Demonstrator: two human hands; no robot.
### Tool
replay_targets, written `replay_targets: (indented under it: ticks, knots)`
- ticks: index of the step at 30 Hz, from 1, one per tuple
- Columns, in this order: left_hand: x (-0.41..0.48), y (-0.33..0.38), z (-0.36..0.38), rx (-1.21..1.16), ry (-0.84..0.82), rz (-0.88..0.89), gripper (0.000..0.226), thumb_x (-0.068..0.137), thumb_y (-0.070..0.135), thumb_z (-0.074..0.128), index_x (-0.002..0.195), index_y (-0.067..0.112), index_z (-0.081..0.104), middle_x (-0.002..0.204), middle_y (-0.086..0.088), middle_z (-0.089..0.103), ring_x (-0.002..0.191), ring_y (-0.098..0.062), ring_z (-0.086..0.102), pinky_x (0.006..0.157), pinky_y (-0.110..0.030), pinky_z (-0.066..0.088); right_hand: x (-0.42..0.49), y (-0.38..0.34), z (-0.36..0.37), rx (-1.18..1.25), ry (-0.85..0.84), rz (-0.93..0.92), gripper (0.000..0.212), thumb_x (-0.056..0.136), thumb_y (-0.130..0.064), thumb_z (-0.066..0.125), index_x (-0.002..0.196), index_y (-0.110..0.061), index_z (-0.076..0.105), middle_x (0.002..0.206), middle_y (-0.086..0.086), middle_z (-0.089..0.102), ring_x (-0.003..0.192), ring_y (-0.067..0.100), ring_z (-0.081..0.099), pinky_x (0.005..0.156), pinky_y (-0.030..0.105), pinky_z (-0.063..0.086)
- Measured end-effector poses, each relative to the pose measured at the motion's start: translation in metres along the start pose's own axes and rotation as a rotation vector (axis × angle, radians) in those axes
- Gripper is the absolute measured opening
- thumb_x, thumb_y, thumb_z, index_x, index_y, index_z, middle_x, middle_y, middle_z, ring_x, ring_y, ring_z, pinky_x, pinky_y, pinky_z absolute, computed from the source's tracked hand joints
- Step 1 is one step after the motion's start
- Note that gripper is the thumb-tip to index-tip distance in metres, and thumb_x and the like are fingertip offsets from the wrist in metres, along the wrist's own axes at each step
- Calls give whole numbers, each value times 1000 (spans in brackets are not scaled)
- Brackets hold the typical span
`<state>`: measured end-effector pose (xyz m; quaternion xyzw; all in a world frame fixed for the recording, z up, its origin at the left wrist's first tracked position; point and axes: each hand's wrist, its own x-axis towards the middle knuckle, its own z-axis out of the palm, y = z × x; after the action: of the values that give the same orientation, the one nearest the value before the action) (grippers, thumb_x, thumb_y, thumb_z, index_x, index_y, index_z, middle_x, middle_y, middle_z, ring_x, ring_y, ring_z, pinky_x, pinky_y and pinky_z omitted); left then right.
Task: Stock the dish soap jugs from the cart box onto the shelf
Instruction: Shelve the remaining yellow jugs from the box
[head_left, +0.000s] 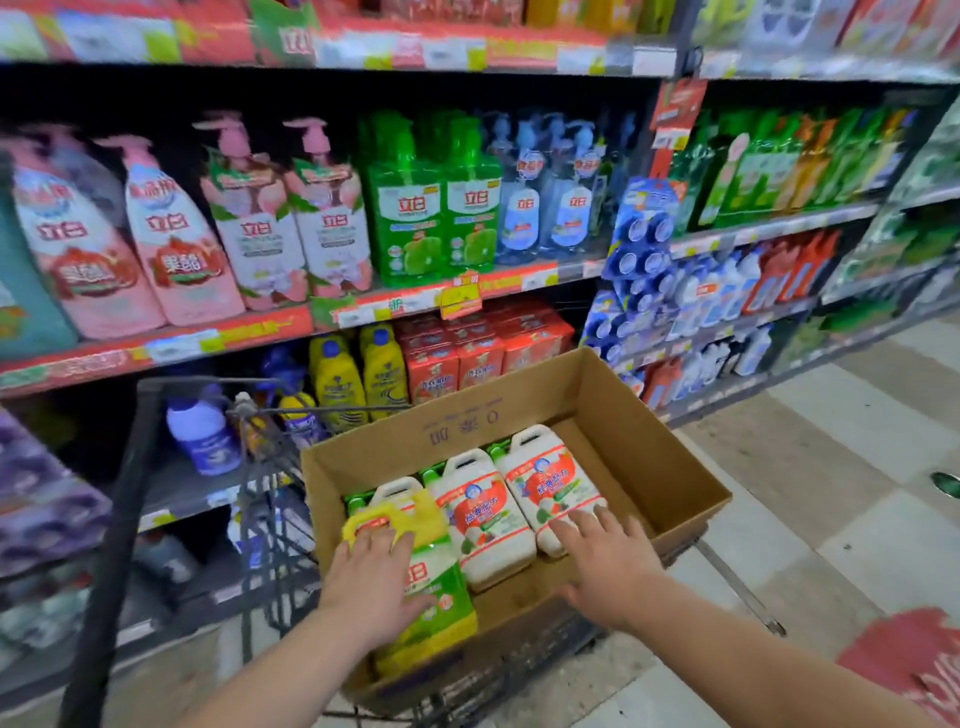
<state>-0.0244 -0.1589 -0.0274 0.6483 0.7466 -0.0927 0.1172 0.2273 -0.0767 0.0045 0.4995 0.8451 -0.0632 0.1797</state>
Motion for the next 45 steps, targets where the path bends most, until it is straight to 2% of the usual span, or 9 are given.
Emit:
replay_targets:
  ticks: [7,12,17,24,27,30,34,40,45]
  knots:
    - [53,-25,2,-83,-46,-74,84,83,68,44,148,21,18,153,-1,24,142,-26,19,113,-42,24,77,-9,-13,-31,-87,-67,75,90,-60,40,149,-26,9,157,5,19,145,31,13,113,56,15]
    - [61,-29,24,-287,-98,-184,85,84,64,46,149,24,9,154,2,21,138,-22,30,108,-39,33,113,-28,-6,24,-209,-150,72,90,-56,44,148,-22,17,155,6,24,143,30,20,115,53,18]
    - [62,-26,53,-548,-135,-359,77,86,57,52,145,19,21,149,-5,29,133,-25,36,104,-37,38,156,-43,15,95,-316,-231,74,89,-54,48,148,-21,19,152,6,30,138,28,31,110,46,32]
    - [69,-11,77,-881,-102,-739,98,82,46,64,150,18,-1,156,-8,14,136,-30,33,105,-42,38,198,-64,56,225,-447,-305,78,85,-53,57,145,-17,23,148,10,35,132,29,40,105,44,40]
    - [76,-4,88,-1031,-94,-897,102,80,41,69,150,12,1,151,-15,25,134,-32,37,104,-38,36,207,-73,76,351,-505,-290,88,79,-54,65,146,-18,20,149,10,30,133,29,38,106,43,40]
    - [79,-2,95,-995,-79,-976,105,78,42,71,150,7,2,151,-14,27,135,-29,36,101,-36,38,211,-79,95,644,-615,-244,90,75,-44,74,144,-19,23,145,5,41,129,24,45,104,38,42]
    - [83,4,100,-922,-48,-1035,106,76,48,70,150,7,6,148,-13,32,131,-31,40,99,-38,39,209,-81,114,931,-698,-198,72,74,-31,79,133,-18,39,132,3,56,111,11,53,91,24,47]
    - [80,8,108,-873,-12,-995,102,76,54,68,149,16,9,140,-10,41,123,-31,48,93,-39,44,210,-85,122,1123,-746,-79,65,71,-25,82,124,-19,44,112,-5,58,92,5,56,60,5,47]
    - [76,9,109,-1301,114,-978,88,79,29,73,145,37,15,121,4,55,113,-21,55,88,-32,47,205,-83,120,1219,-715,-50,65,67,-23,84,119,-21,45,111,-3,62,97,12,62,75,18,54]
